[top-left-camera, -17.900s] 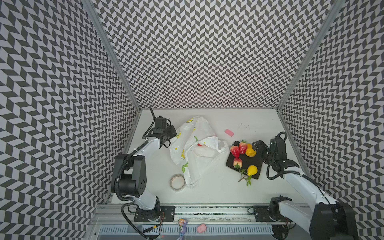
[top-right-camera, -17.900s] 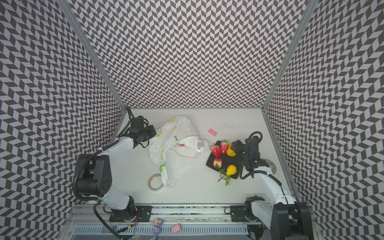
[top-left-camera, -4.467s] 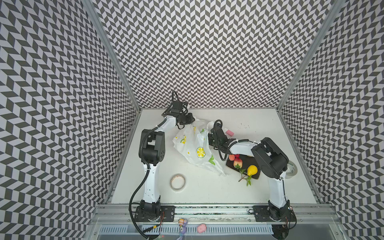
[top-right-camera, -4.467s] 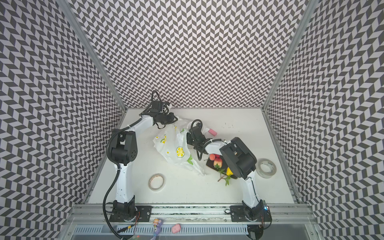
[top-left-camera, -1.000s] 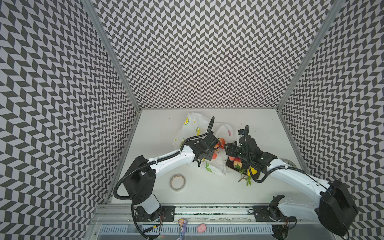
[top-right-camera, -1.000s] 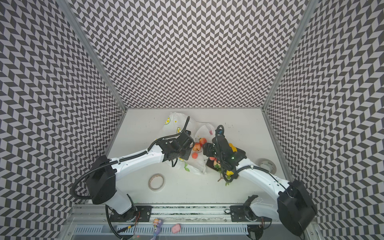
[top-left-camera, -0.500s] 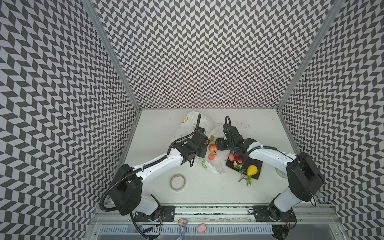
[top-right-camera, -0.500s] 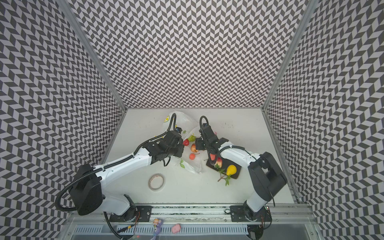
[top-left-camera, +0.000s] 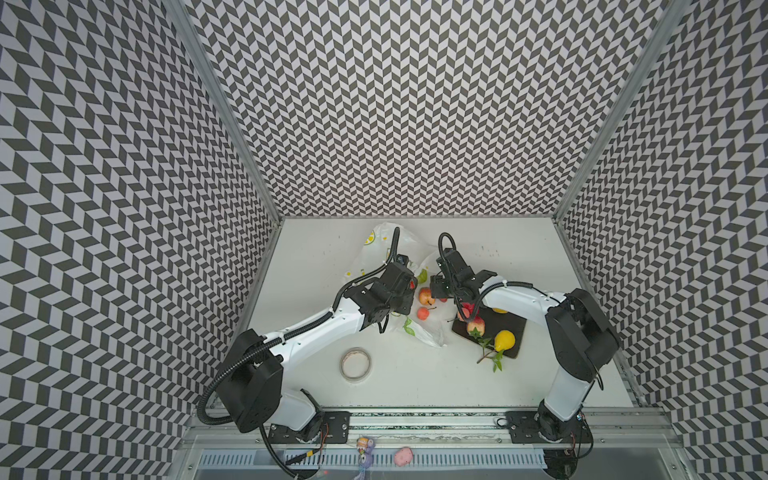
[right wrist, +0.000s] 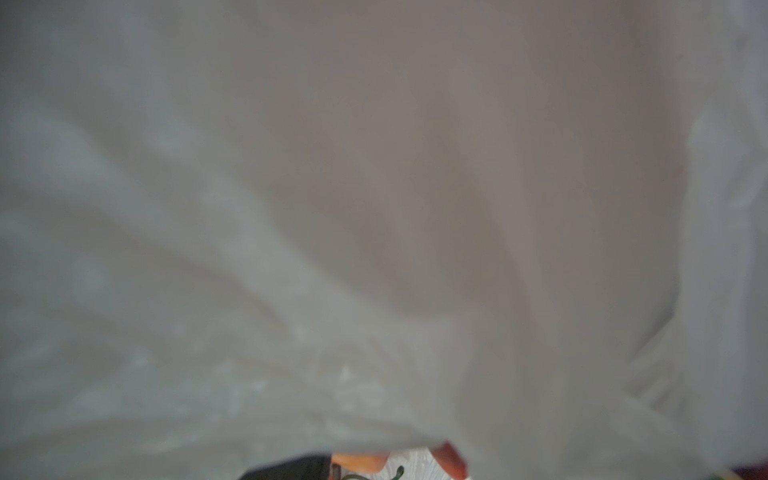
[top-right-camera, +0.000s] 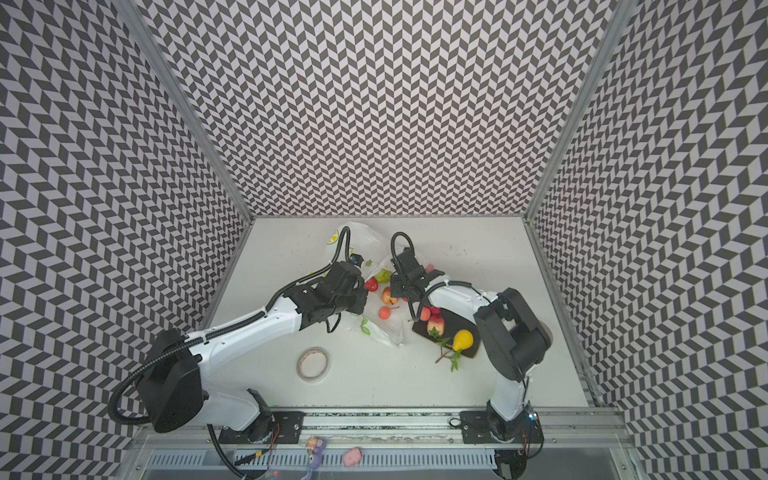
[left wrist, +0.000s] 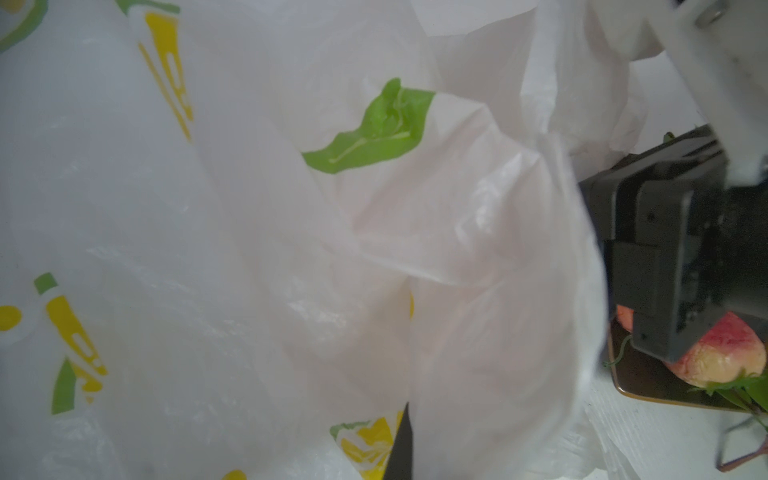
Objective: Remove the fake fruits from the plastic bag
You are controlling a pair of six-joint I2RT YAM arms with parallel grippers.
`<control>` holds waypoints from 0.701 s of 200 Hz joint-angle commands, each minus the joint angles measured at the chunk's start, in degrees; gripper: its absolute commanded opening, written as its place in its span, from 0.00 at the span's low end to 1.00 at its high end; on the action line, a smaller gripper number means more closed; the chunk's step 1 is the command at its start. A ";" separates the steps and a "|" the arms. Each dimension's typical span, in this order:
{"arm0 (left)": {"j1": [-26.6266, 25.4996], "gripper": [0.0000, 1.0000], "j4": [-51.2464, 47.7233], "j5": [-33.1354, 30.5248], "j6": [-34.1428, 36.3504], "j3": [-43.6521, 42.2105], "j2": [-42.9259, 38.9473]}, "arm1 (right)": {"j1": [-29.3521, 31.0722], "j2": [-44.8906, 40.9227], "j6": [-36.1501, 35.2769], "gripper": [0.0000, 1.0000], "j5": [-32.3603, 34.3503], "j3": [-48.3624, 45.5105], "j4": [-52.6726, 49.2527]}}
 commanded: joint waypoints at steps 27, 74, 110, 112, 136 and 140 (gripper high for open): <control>0.32 0.00 1.62 -0.67 -0.70 -0.68 -0.98 | -1.12 4.62 0.16 0.61 1.42 4.25 -0.24; 0.32 0.00 0.41 -2.25 -1.17 0.32 -0.83 | -1.45 7.23 0.11 0.58 0.96 5.65 -0.46; 0.28 0.00 0.06 -2.14 -1.87 0.13 -1.32 | -1.49 9.23 0.11 0.56 0.88 6.95 -0.56; 0.27 0.00 -0.01 -2.16 -1.88 0.12 -1.34 | -1.53 9.29 0.07 0.56 0.82 6.97 -0.55; 0.26 0.00 -0.17 -2.33 -1.87 -0.35 -2.05 | -1.60 9.83 -0.13 0.52 1.23 7.18 -0.37; 0.32 0.00 -0.13 -2.46 -1.88 -0.34 -2.14 | -1.62 9.92 -0.14 0.51 1.17 7.18 -0.36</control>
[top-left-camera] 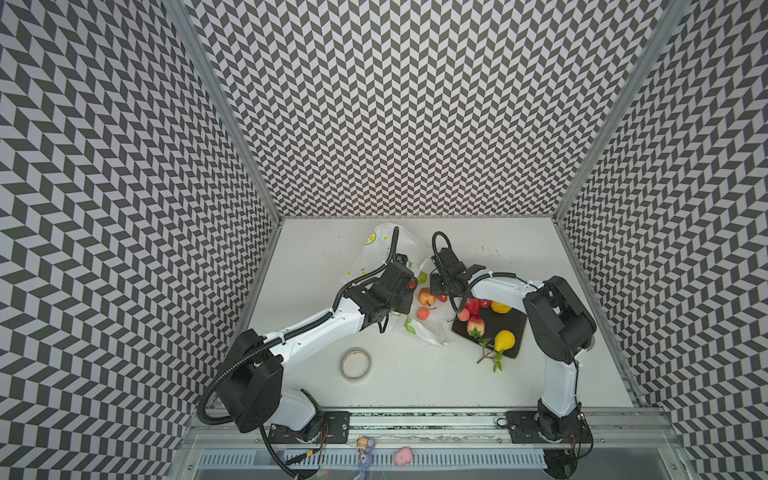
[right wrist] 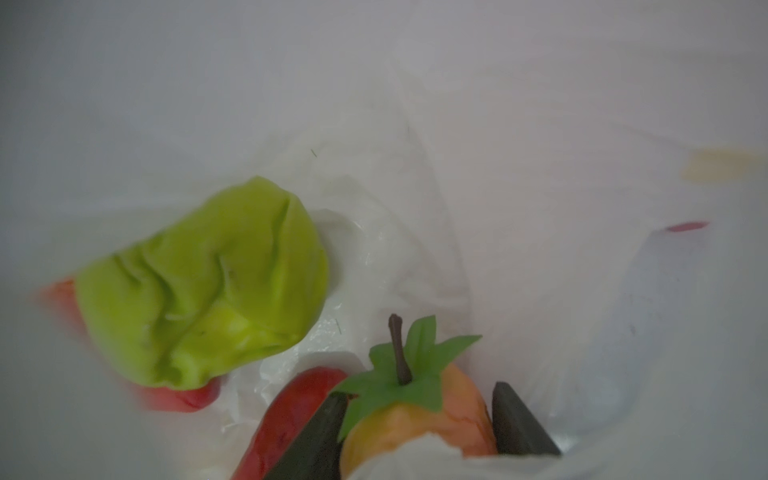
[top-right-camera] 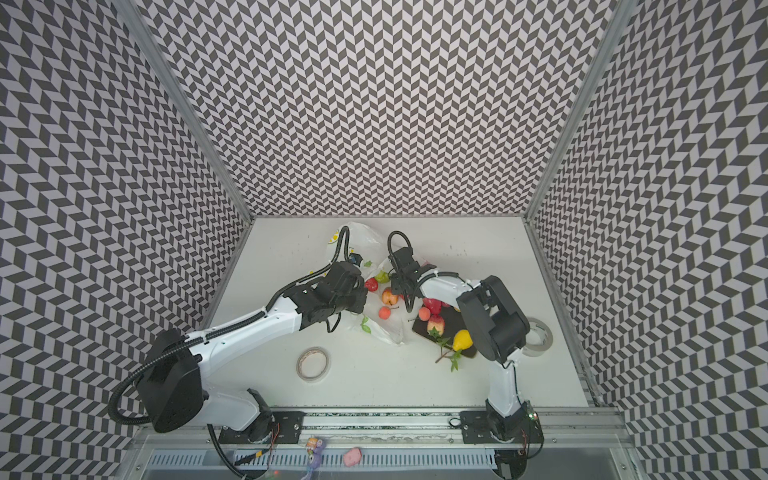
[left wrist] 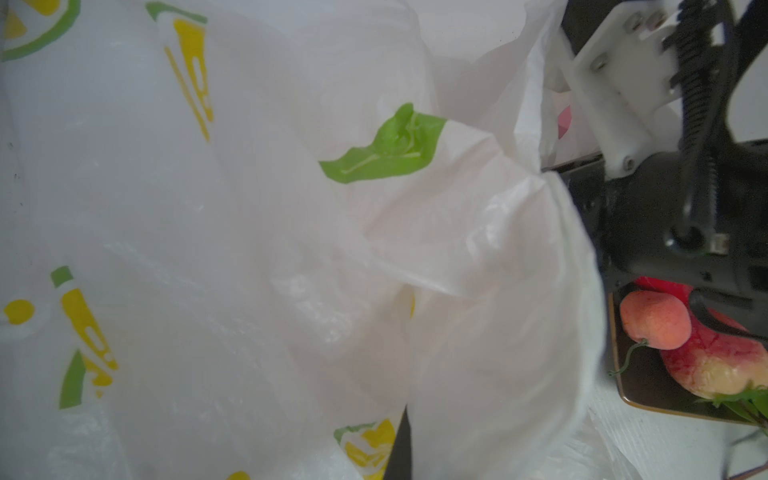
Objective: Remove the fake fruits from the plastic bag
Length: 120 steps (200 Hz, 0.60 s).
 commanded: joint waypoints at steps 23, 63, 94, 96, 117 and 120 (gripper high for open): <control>0.70 0.00 -1.02 -1.78 -1.16 0.52 -2.63 | -0.23 0.44 -0.35 0.46 -0.05 2.02 -0.23; 0.78 0.00 -0.22 -0.76 -2.86 1.64 -1.43 | -0.18 -5.77 -0.41 0.45 -0.72 -0.97 0.45; 0.78 0.00 1.06 -1.11 -3.16 1.38 -1.17 | 0.22 -10.29 -0.77 0.45 -2.72 -4.69 1.40; 0.75 0.00 1.08 -1.18 -3.14 1.40 -1.11 | 0.27 -10.60 -0.74 0.45 -2.73 -5.00 1.49; 1.18 0.00 0.84 -1.21 -3.05 1.46 -0.38 | 0.34 -14.98 -0.46 0.45 -3.33 -8.10 2.06; 1.25 0.00 0.75 -1.14 -3.05 1.47 -0.22 | 0.34 -15.58 -0.50 0.45 -3.47 -8.49 2.15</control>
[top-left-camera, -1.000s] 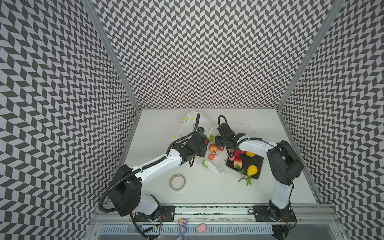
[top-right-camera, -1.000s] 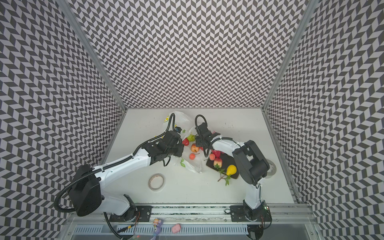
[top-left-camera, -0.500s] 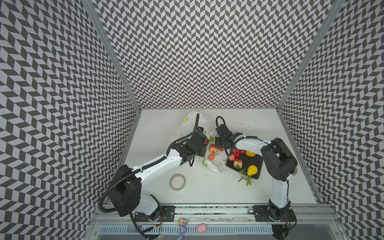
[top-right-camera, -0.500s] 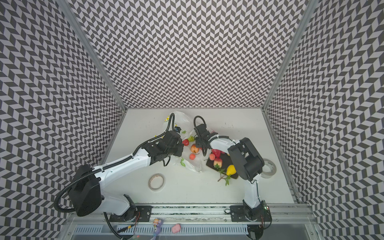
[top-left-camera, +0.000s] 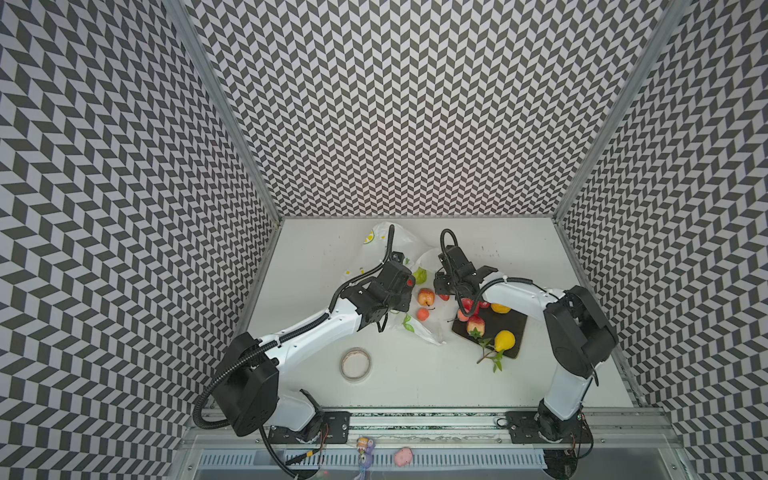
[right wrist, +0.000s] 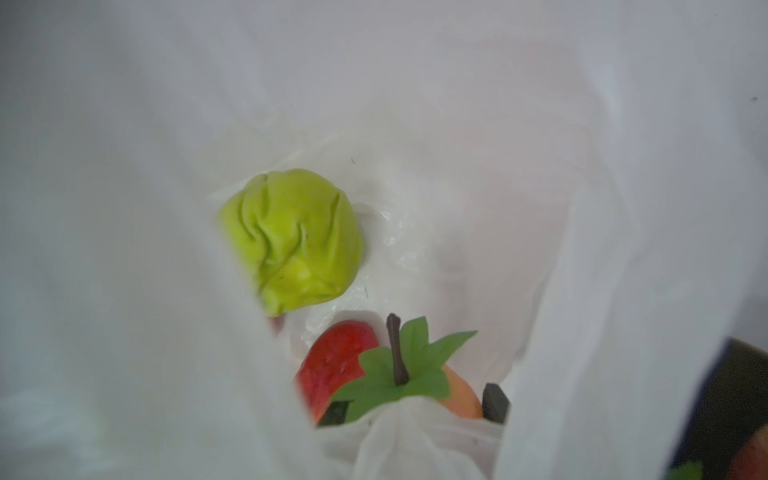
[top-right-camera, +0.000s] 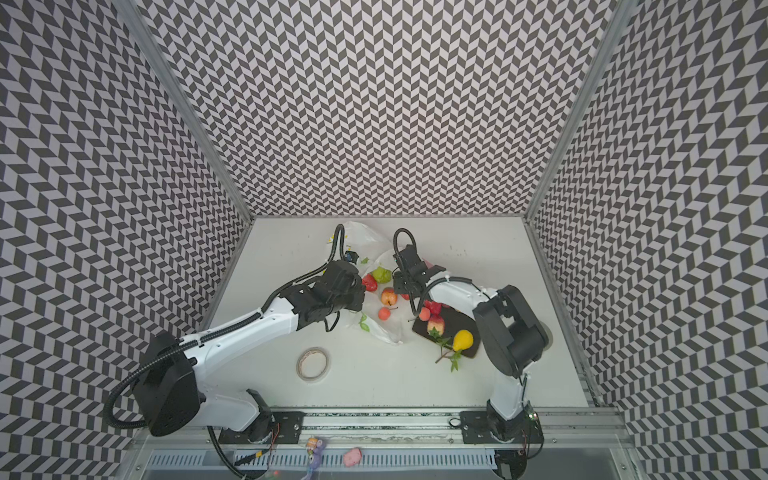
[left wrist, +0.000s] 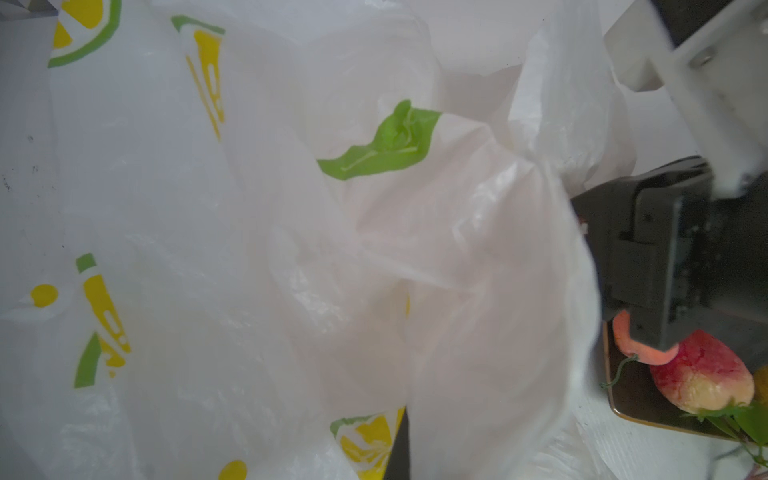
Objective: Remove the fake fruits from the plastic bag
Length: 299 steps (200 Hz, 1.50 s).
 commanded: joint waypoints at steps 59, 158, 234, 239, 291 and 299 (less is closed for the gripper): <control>1.13 0.00 1.44 -0.68 -0.77 1.27 1.59 | 0.35 -19.10 -0.50 0.45 -1.86 -11.41 -3.35; 2.82 0.00 2.77 1.59 0.19 -0.03 1.26 | -3.76 -35.88 2.85 0.47 11.58 -26.55 0.48; 3.14 0.00 1.79 2.17 1.95 0.22 0.90 | -9.04 -27.38 -1.54 0.48 9.49 -30.98 13.55; 3.14 0.00 1.71 2.33 2.08 0.22 0.91 | -9.32 -26.68 -1.42 0.48 9.15 -30.91 13.51; 3.15 0.00 1.37 1.99 4.76 0.15 1.10 | -9.74 -24.42 -0.88 0.58 7.72 -31.16 14.72; 3.16 0.00 1.33 1.38 5.63 0.06 1.10 | -9.87 -24.51 -1.07 0.61 7.58 -30.84 14.29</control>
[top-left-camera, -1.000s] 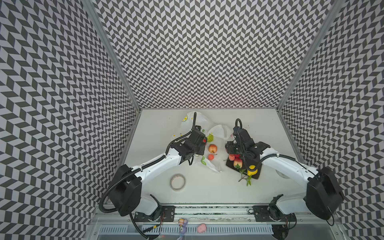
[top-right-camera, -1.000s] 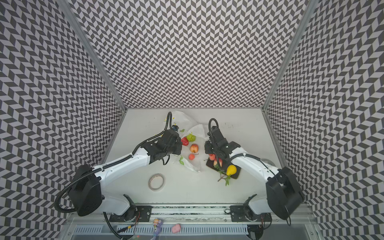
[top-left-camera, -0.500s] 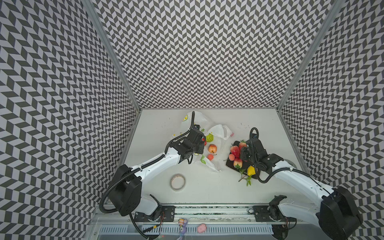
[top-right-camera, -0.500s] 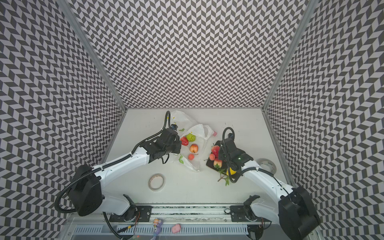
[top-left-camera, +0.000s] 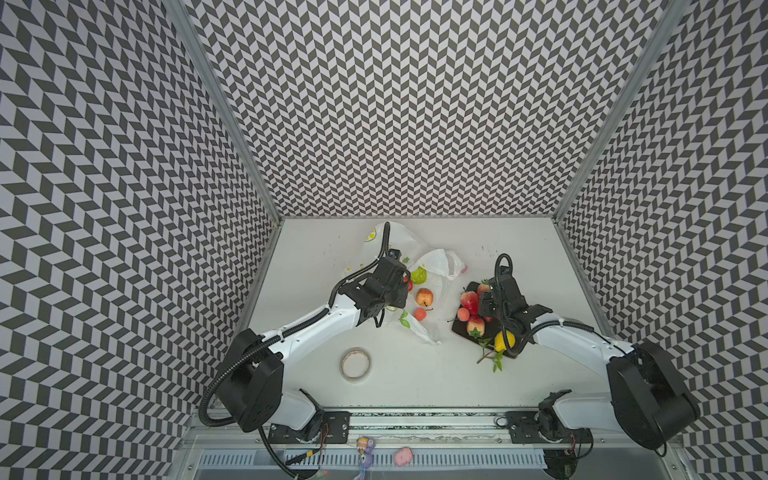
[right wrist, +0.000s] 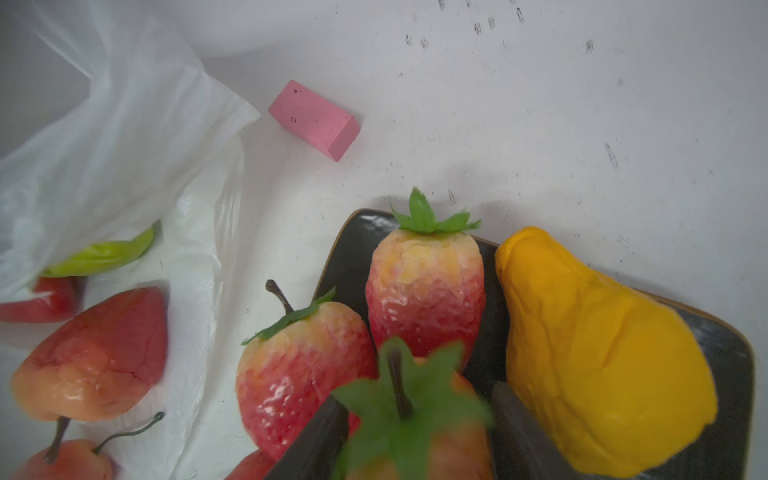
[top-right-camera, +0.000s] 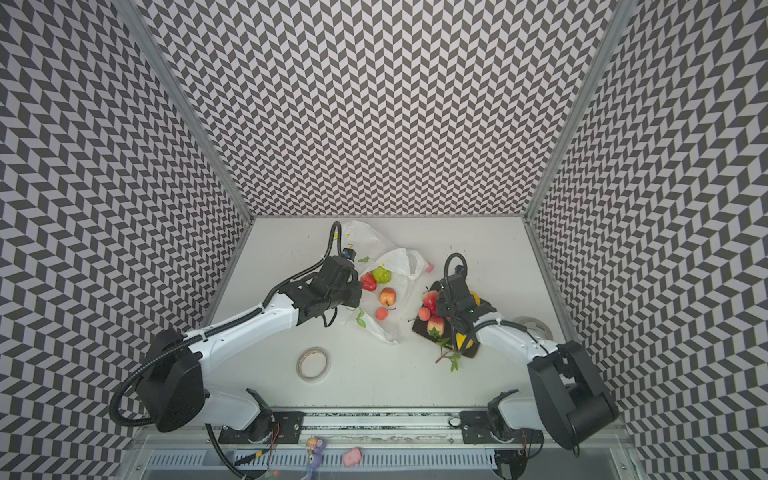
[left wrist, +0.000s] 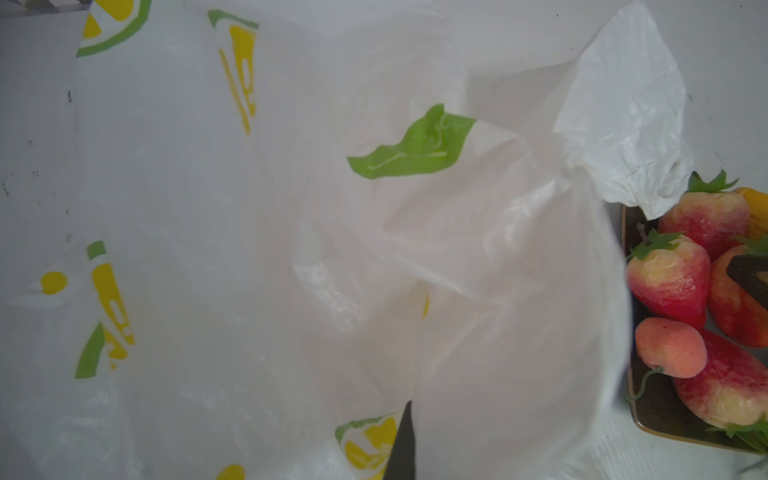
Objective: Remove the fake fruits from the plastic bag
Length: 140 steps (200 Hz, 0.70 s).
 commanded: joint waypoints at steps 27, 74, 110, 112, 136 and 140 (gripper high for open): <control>0.12 0.00 0.22 -2.08 4.88 -0.33 0.01 | -0.44 -2.10 -0.35 0.65 -0.87 1.00 1.30; 0.13 0.00 1.09 -2.88 7.00 -1.13 -0.04 | -0.30 -8.85 -3.33 0.64 -4.59 5.53 -4.36; 0.11 0.00 2.73 -2.24 8.90 -2.93 -0.85 | 2.70 -9.57 -6.26 0.60 -14.17 8.75 -4.77; 0.13 0.00 2.87 -2.20 8.91 -3.00 -1.00 | 3.15 -9.24 -6.40 0.60 -14.42 9.04 -4.82; 0.15 0.00 3.60 -1.48 9.53 -4.17 -1.42 | 10.67 -3.40 -7.63 0.60 -16.45 13.11 -5.60; 0.15 0.00 3.63 -1.48 9.61 -4.29 -1.41 | 11.79 -2.27 -7.54 0.60 -16.58 13.84 -5.49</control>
